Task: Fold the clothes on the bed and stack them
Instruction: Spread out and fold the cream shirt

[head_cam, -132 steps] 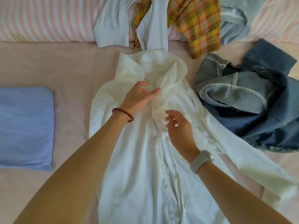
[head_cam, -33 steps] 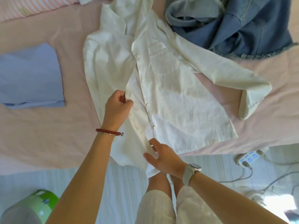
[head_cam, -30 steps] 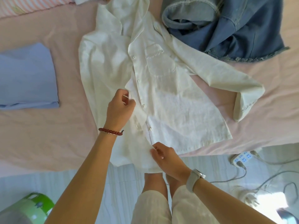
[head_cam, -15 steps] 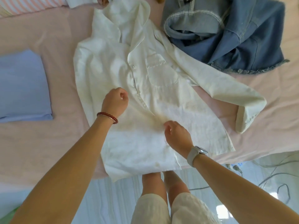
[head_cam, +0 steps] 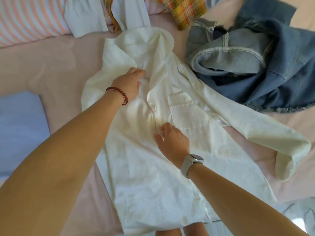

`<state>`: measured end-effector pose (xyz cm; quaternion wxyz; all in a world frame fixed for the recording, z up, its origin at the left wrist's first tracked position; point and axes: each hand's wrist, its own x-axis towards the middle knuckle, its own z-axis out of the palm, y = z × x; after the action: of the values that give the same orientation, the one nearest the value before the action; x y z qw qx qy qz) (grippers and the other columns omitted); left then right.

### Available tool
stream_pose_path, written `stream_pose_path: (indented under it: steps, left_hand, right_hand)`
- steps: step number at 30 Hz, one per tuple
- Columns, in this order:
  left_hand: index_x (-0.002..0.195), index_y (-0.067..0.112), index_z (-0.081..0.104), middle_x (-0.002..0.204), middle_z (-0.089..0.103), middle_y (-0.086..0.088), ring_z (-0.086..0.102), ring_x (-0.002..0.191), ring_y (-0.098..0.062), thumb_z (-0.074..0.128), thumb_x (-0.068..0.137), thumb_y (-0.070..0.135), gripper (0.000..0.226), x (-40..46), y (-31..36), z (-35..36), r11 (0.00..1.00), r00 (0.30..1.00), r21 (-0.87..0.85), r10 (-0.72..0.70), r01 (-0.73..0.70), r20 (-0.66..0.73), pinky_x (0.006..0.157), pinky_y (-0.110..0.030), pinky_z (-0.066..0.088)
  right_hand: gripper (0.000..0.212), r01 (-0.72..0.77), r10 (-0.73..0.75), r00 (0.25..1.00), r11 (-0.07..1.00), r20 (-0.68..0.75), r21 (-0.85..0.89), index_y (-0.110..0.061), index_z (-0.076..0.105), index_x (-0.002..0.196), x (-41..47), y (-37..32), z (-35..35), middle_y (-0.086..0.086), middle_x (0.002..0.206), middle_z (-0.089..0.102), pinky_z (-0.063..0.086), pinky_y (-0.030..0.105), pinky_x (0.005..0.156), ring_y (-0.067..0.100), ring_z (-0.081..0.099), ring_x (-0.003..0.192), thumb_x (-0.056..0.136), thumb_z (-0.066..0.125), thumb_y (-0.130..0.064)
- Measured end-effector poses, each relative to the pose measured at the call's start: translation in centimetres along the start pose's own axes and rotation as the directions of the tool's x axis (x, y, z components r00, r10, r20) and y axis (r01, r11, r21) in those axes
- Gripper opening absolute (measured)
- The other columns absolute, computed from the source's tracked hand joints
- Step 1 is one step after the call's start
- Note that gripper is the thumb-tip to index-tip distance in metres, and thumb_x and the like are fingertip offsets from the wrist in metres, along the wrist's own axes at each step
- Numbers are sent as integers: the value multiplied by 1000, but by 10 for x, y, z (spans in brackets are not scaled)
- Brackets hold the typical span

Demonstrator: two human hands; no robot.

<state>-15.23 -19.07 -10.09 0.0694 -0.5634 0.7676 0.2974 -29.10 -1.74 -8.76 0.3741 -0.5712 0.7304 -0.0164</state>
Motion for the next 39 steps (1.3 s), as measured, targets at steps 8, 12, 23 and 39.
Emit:
stream_pose_path:
  steps: [8, 12, 23, 39]
  left_hand:
    - [97, 4, 64, 89, 61, -9, 58, 75, -15, 51, 89, 13, 17, -5, -12, -30, 981, 988, -182, 37, -64, -152, 73, -26, 40]
    - [85, 15, 59, 55, 51, 2, 50, 41, -2, 51, 89, 2, 15, -27, -17, -48, 873, 976, -485, -70, -41, -208, 47, -10, 38]
    - [88, 16, 64, 58, 52, 16, 51, 51, 5, 51, 78, 28, 20, -27, -17, -45, 859, 970, -502, -22, -105, -241, 59, -13, 41]
    - [112, 12, 60, 113, 62, -9, 56, 105, -32, 42, 97, 25, 27, 29, 9, -4, 988, 930, -19, -150, 152, -337, 76, -35, 40]
  right_hand:
    - [13, 50, -50, 999, 999, 0, -6, -15, 54, 89, -10, 12, 6, -5, 85, 56, 38, 23, 66, 14, 51, 78, 92, 45, -23]
    - [16, 116, -75, 982, 964, -173, 241, -11, 58, 103, -4, 3, -4, 0, 98, 59, 46, 29, 71, 16, 55, 86, 91, 50, -17]
    - [40, -241, -98, 942, 463, 320, 853, -18, 44, 135, 111, -62, -65, -1, 136, 50, 40, 35, 97, 14, 48, 114, 101, 26, -28]
    - [30, 57, 27, 989, 842, -148, 536, -11, 54, 121, 52, -13, -34, -3, 99, 58, 48, 17, 74, 10, 57, 84, 95, 40, -9]
